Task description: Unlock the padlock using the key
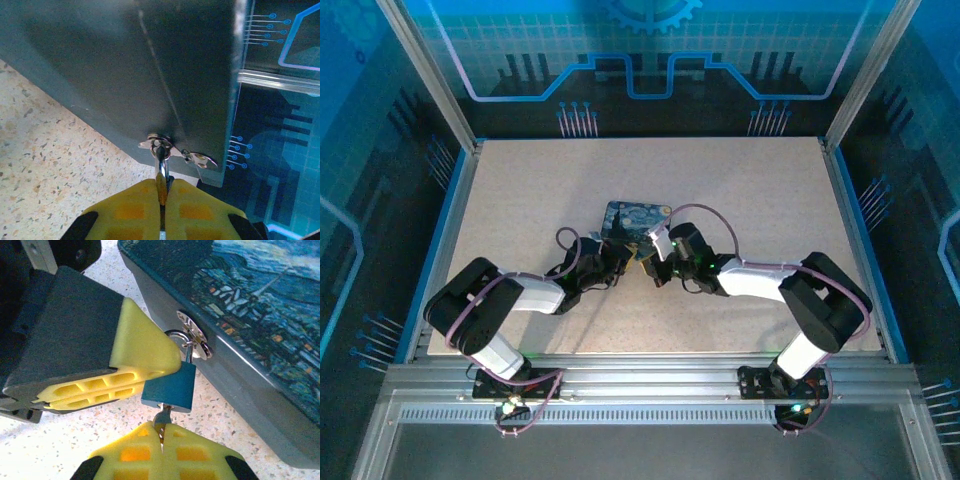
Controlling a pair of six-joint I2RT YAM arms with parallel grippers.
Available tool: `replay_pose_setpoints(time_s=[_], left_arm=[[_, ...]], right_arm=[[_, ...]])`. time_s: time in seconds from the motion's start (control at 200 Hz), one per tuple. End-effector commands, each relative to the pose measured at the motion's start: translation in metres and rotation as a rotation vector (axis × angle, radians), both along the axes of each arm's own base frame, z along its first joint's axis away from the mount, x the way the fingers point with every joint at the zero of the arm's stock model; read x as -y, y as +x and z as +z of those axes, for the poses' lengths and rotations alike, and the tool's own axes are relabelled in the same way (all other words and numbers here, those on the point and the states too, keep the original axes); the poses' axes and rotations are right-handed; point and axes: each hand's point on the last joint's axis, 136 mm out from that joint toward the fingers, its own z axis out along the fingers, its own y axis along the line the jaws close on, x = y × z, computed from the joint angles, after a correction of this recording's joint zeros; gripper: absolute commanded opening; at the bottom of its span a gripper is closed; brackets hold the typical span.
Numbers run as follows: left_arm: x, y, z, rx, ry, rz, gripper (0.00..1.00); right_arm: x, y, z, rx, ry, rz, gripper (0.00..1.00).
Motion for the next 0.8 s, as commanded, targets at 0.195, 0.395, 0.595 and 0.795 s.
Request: replay_pose_setpoints(time_s=[0.195,0.395,0.595,0.795], left_arm=[[0.014,-0.002,0.008,0.046,-0.038,-0.059,0.07],[0.013,-0.003,0.003,0.039,-0.029,-0.056,0.20],[0.014,-0.002,0.001,0.036,-0.030,-0.057,0.27],[0.015,-0.003,-0.003,0.026,-0.037,-0.061,0.34]], right_arm=[[-0.009,0.015,0.013,-0.058,0.100,-0.055,0.00],[-0.006,0.013,0.007,-0.096,0.080,-0.074,0.00],[-0.004,0.010,0.001,-0.144,0.057,-0.085,0.00],[-0.003,0.009,-0.002,-0.156,0.050,-0.090,0.00]])
